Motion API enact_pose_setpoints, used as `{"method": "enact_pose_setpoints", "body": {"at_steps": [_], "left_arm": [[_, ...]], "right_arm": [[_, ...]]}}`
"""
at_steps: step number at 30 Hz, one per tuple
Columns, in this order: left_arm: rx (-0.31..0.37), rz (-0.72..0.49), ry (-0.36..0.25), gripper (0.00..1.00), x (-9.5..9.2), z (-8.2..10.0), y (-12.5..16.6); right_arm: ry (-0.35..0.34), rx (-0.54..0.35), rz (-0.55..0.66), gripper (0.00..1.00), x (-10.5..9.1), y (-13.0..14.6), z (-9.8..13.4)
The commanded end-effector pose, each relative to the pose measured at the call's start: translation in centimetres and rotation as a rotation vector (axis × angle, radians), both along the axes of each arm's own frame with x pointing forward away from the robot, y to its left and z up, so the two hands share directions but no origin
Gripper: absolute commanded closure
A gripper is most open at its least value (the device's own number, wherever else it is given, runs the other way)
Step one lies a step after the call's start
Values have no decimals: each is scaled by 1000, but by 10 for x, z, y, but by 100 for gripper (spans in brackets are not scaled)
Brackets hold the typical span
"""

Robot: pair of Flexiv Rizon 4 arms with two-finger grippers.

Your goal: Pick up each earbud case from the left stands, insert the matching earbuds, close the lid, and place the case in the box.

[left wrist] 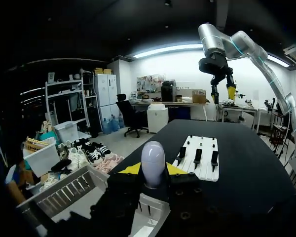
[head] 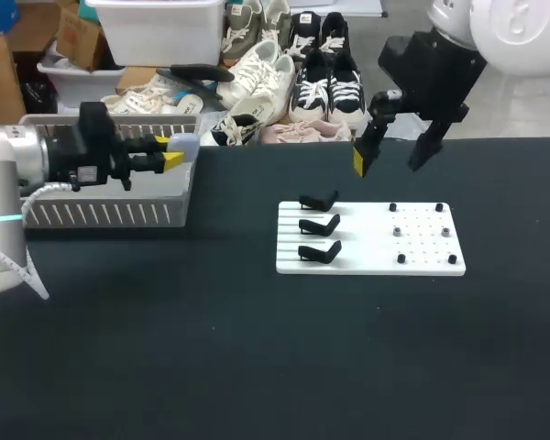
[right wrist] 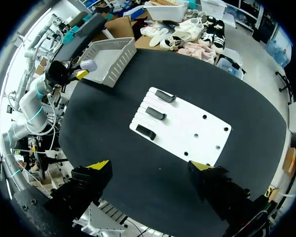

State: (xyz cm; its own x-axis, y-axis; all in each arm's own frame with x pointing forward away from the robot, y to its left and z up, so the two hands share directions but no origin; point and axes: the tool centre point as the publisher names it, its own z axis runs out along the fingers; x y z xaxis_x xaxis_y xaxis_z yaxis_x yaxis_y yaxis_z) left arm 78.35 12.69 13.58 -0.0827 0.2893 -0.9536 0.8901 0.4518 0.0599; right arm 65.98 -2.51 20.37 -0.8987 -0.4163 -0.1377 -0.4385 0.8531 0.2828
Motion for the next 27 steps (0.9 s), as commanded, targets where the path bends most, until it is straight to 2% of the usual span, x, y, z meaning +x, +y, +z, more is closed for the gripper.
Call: {"method": "enact_pose_setpoints", "body": {"at_steps": [1,4,7,14,20,27], "left_arm": [[59,375,-57,100,-22,18,35],[81,400,-46,100,-16,17,45],[118,432,-8,100,-7,10,59],[130,473,47,100,11,-3,83],[129,436,77,100,42,-10,90],[124,367,74,100,76,-11,90]], "right_arm": [[-1,1,0,0,-1,-1,0],[-1,1,0,0,-1,-1,0],[-1,1,0,0,-1,-1,0],[-1,1,0,0,-1,-1,0],[-1,1,0,0,-1,-1,0],[-1,1,0,0,-1,-1,0]]}}
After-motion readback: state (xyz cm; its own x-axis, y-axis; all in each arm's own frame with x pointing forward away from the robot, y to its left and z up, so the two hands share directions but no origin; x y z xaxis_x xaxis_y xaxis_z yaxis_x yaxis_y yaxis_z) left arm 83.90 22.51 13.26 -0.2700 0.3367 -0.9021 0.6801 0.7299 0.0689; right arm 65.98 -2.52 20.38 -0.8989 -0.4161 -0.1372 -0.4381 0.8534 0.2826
